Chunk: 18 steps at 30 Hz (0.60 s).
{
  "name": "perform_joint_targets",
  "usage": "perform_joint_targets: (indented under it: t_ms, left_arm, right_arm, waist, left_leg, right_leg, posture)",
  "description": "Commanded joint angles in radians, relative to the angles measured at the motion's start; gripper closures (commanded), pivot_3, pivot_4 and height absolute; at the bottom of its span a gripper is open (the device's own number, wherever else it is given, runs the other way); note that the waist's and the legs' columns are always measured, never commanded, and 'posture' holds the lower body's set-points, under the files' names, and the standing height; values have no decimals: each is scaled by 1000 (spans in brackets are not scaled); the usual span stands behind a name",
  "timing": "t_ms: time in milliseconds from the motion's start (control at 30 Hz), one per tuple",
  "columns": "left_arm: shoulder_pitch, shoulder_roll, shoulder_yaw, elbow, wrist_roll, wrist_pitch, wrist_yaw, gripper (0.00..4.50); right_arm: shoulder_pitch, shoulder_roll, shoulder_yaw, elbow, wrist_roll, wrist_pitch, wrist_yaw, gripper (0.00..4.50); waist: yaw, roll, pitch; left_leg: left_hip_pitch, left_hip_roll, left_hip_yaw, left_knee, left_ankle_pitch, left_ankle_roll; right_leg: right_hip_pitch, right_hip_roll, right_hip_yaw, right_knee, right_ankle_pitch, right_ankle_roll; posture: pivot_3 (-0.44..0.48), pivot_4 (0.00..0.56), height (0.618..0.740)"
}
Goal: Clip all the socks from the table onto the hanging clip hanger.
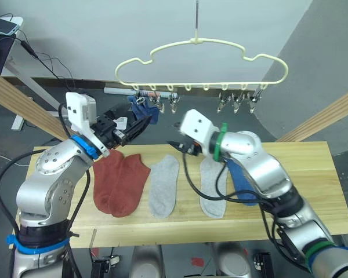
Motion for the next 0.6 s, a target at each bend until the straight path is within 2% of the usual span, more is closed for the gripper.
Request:
perform_joint_targets:
  t_ms: [33, 133, 233, 367, 467, 600]
  left_arm:
    - [53, -23, -8, -102, 17, -47, 14, 940]
    - [108, -64, -42, -150, 53, -84, 41, 940]
    - [145, -131, -93, -186, 114, -131, 102, 940]
    - [185, -189, -141, -207, 182, -192, 140, 940]
    - [209, -214, -171, -198, 223, -233, 150, 940]
    - [225, -252, -202, -190, 266, -288, 166, 940]
  right_arm:
    - [85, -61, -94, -171, 69, -17, 38, 1963]
    - [228, -98, -216, -301, 160, -26, 48, 1963]
    - [366, -95, -331, -378, 188, -62, -9, 1963]
    - [475, -122, -468, -442, 286, -21, -4, 1963]
    - [523, -148, -548, -487, 377, 33, -6, 1963]
    - [529, -191, -581, -515, 431, 73, -27, 1963]
  waist:
    - [0, 0, 0]
    - [2, 0, 0]
    - [0, 0, 0]
    - [-2, 0, 0]
    - [-4, 0, 0]
    - [-5, 0, 0]
  left_leg:
    - [0, 0, 0, 0, 0, 0]
    - [0, 0, -1, 0, 0, 0]
    - [0, -1, -1, 0, 0, 1]
    - [0, -2, 0, 0, 1, 1]
    - [0, -2, -1, 0, 1, 2]
    - [0, -3, -1, 0, 1, 2]
  right_leg:
    - [0, 0, 0, 0, 0, 0]
    - [1, 0, -1, 0, 0, 0]
    - [2, 0, -1, 0, 0, 0]
    - [3, 4, -1, 1, 1, 1]
    - [3, 5, -1, 2, 1, 1]
    - [3, 9, -1, 2, 3, -1]
  posture:
    - [-162, 404, 730]
    - [-174, 399, 730]
    - [-183, 397, 730]
    - [-195, 395, 730]
    - [-202, 395, 730]
    - [-220, 390, 730]
